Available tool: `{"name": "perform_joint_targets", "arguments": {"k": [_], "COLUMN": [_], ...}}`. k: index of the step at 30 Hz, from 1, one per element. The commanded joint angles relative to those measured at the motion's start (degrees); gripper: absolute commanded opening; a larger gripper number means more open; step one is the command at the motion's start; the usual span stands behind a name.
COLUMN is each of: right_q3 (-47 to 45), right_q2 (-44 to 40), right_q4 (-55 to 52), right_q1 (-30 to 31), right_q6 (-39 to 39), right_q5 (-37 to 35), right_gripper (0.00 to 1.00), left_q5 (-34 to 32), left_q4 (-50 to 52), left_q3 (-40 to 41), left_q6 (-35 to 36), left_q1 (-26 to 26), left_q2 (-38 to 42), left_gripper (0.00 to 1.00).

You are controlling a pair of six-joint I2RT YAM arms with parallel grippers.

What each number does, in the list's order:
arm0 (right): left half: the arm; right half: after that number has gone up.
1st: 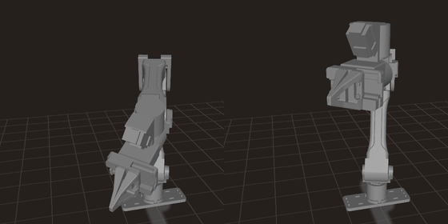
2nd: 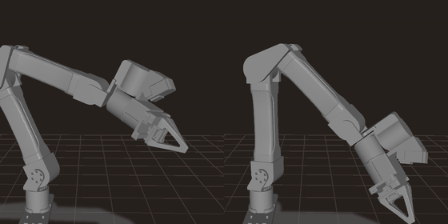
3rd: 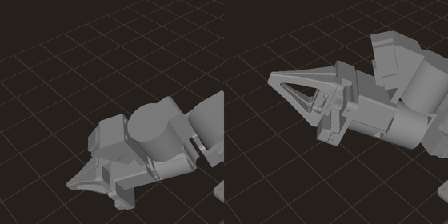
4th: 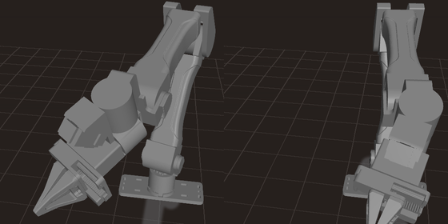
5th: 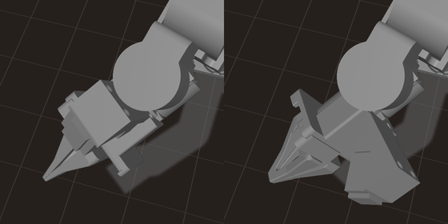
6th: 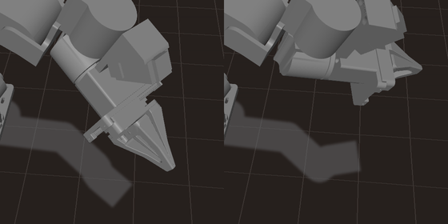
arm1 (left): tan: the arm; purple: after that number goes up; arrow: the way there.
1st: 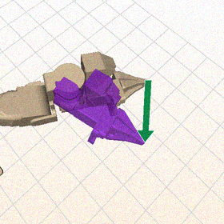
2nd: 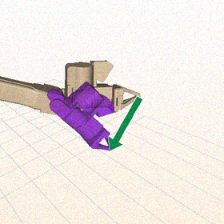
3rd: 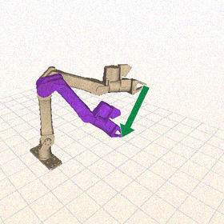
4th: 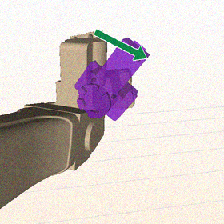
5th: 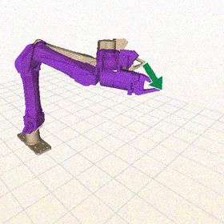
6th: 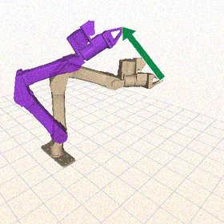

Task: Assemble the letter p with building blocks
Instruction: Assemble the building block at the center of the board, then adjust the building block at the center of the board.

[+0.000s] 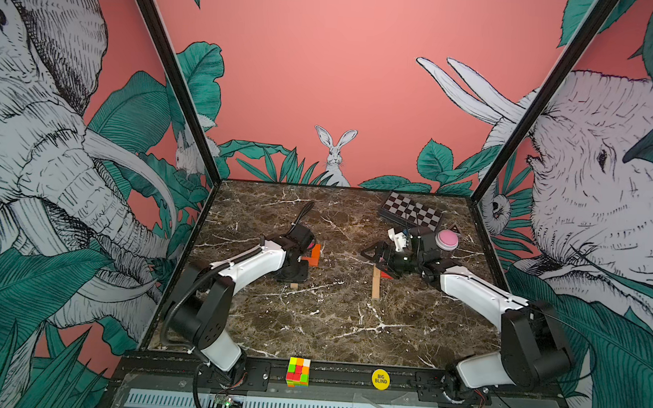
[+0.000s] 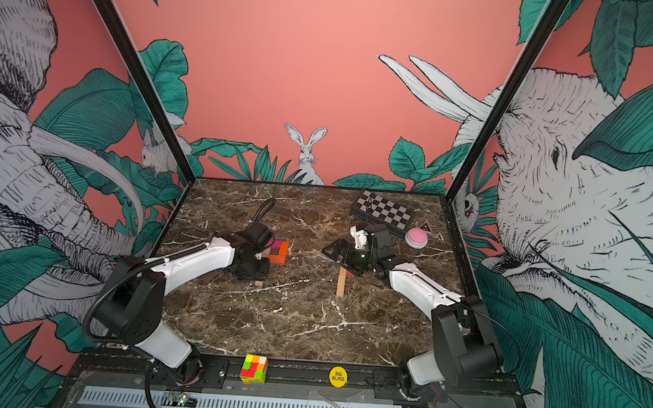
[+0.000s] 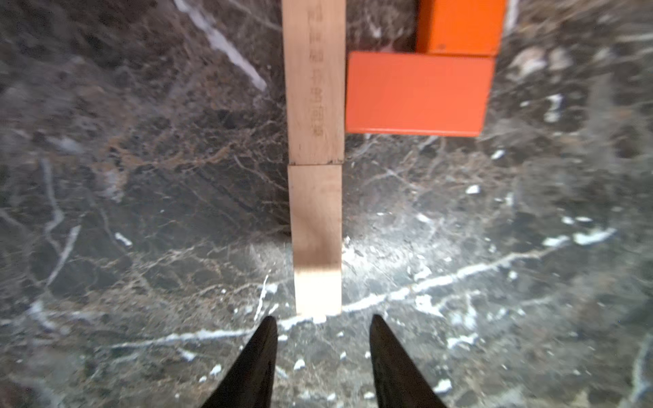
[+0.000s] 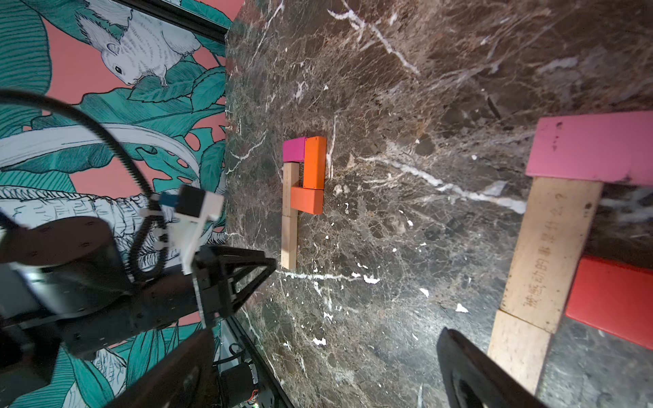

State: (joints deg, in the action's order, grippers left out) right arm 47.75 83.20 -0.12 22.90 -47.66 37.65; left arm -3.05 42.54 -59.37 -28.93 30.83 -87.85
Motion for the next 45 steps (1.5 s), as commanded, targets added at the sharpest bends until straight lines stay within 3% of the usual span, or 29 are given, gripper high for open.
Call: {"name": "perform_joint_targets", "arguments": {"k": [1,6,9,11,12,13,17,22,27,34,45], "right_q3": [3.11,6.12,6.66,6.4,6.12,6.04,5.67,3.02,-0.18,-2.99,-2.83], "right_q2": [-0.54,-0.91,-1.6,-2.72,-3.28,-3.88,-6.25,-8.06,-7.31,-2.94,4.6], "right_q4": [-0.97,-3.62,-4.47,-4.9,-5.04,-5.57,-9.37,-12.03,-12.38,-8.56,-5.2], "right_q1": [0.13,-0.69,-1.8,-3.58,-4.53,-5.58,-9.65,-14.76,-17.65,-20.33,-21.84], "right_q6": [2.41,4.3,4.8,4.86,4.92,5.31,6.94,8.08,9.05,9.89,10.66], "right_q5": [-1.36,-2.59,-3.09,-3.21,-3.17,-3.26,-4.74,-5.95,-6.06,-3.19,-1.3], "right_gripper": [0.99,0.99,0.98,0.99,0.99,0.99,0.99,0.99,0.99,0.99,0.98], "left_q5": [-0.21,0.0,0.52,-0.13,0.99,2.93,15.17,32.29,35.89,44.26,45.56], "left_q4": [4.2,2.33,-1.31,-4.9,-7.24,-10.13,-20.58,-31.44,-34.13,-49.31,-50.2], "left_q3": [-3.84,-5.92,-5.37,-3.96,-3.1,-2.23,-1.03,-5.28,-13.43,-17.57,-25.69], "left_q6": [0.62,2.45,3.74,3.96,4.46,4.43,2.75,-2.67,-3.99,-14.47,-16.9], "left_q1": [0.32,0.28,0.1,-0.19,-0.52,-0.97,-1.74,0.72,4.74,5.97,7.49], "left_q2": [6.52,14.14,18.31,21.2,22.08,22.62,18.29,1.85,-13.25,-28.57,-38.44], "left_gripper": [0.45,0.45,0.51,0.66,0.78,0.99,0.99,0.99,0.99,0.94,0.94]}}
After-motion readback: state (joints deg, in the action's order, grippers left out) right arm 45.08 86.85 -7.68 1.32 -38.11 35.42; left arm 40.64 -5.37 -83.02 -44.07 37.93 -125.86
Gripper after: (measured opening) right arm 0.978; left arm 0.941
